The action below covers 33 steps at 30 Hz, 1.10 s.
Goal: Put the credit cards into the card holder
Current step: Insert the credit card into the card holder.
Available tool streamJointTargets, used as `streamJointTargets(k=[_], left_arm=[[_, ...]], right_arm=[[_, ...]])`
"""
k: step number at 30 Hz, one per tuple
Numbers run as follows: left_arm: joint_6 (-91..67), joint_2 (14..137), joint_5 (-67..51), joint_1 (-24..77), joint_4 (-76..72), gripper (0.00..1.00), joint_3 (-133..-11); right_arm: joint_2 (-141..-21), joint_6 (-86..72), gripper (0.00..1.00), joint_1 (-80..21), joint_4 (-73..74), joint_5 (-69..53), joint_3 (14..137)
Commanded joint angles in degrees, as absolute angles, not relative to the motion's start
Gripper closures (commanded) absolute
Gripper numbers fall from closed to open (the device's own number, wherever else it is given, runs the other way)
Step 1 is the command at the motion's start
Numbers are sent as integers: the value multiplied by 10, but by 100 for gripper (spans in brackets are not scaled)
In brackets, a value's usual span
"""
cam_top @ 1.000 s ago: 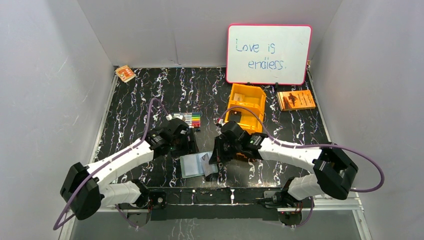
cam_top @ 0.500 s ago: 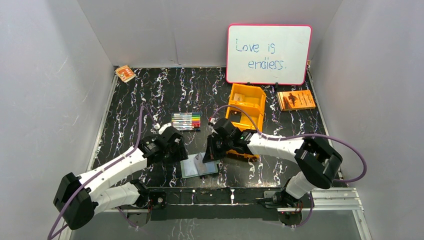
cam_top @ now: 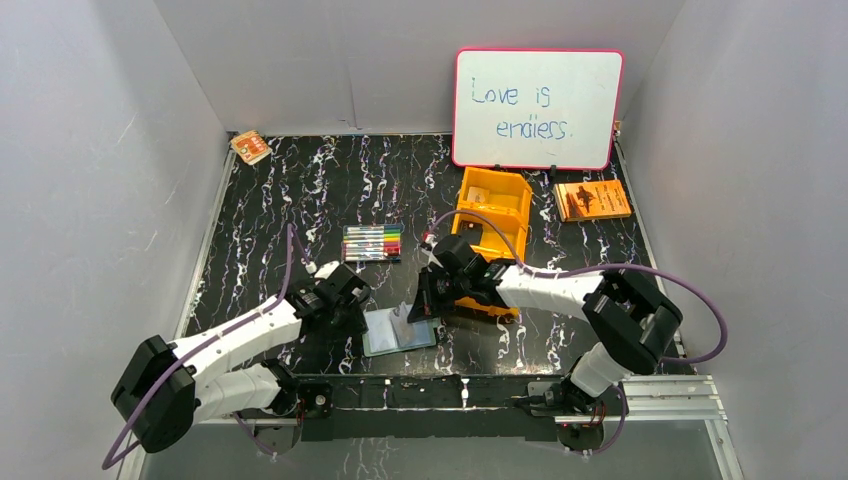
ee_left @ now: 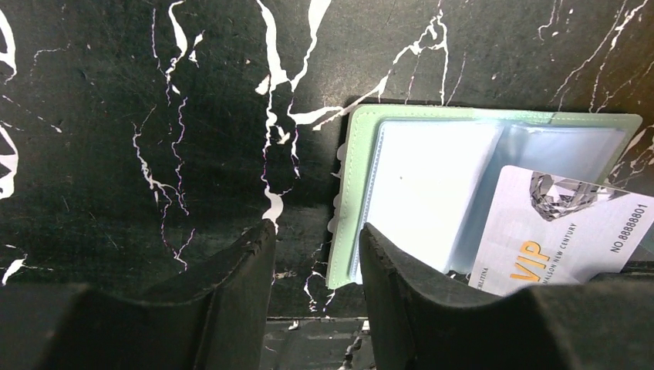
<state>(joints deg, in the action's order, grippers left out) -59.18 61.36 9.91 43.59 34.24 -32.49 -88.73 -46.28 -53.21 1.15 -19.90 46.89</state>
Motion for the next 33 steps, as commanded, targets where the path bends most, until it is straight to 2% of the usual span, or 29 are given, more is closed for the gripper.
streamJointTargets(k=[1,33], left_arm=[[-593,626,101,432,336,59,-319],[-574,661,75,432,301,70,-301]], right_arm=[[-895,-462,100,-527,-14,-210,460],[-941,-509,100,-526,-73,-224,442]])
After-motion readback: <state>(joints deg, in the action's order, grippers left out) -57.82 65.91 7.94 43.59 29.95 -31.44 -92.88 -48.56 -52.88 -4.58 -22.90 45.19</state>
